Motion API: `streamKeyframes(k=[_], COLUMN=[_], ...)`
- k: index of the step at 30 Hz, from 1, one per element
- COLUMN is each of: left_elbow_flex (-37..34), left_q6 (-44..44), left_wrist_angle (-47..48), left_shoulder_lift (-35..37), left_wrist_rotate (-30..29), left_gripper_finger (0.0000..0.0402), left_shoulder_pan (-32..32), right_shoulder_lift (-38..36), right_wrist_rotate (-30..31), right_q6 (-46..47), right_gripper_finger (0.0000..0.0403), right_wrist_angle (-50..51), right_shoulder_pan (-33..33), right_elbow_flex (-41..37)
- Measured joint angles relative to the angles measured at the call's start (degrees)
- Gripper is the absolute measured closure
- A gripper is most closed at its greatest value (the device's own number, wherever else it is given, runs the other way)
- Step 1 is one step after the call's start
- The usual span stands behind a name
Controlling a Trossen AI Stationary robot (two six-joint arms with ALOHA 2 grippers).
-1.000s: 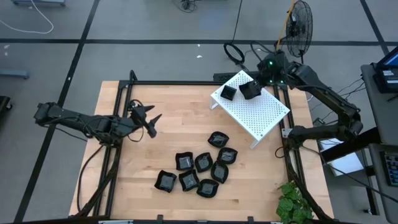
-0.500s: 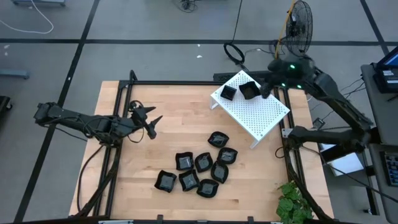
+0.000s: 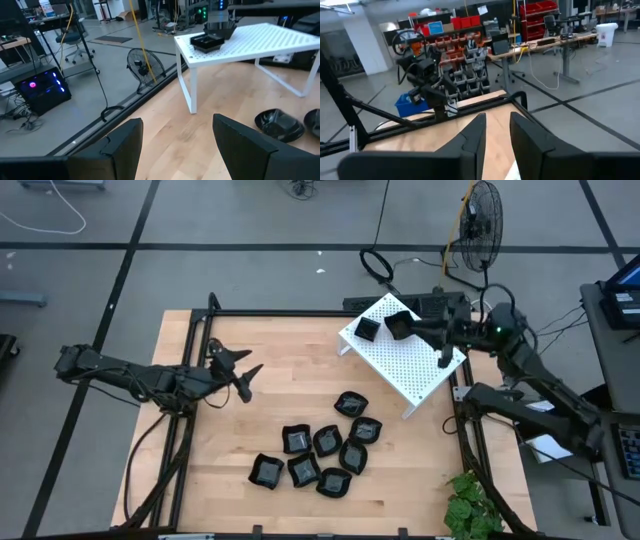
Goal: Pick & Place Mini shaped plates
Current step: Stack the distorted square plate on top of the other distorted square plates on the shelf
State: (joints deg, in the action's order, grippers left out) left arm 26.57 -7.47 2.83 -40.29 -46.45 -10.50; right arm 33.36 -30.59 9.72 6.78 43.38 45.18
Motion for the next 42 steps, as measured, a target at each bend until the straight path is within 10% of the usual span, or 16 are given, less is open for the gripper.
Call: streamKeyframes(k=[12,26,42], left_elbow_flex=[0.00,0.00,0.00], left_q6=[-1.03,-3.22,-3.27], left_wrist_angle=[-0.09,-0.11,-0.09], left_shoulder_lift=[0.00,0.00,0.00], left_wrist_rotate=[0.11,0.16,0.14], left_gripper_finger=[0.0158,0.0158,0.0158], left_shoulder_pan=[0.00,0.00,0.00], right_shoulder_lift=[-4.30,-4.61,-6.33], right_wrist_rotate=[0.08,-17.83,-5.79], right_q6=[0.35,1.63,-7.20], right_gripper_finger=[0.0330,0.0330,0.0330], right_wrist_angle=[-20.28,-26.09,-21.03], right_shoulder_pan=[0.00,-0.61,-25.00], right_elbow_flex=[-15.33,-17.56,-17.56])
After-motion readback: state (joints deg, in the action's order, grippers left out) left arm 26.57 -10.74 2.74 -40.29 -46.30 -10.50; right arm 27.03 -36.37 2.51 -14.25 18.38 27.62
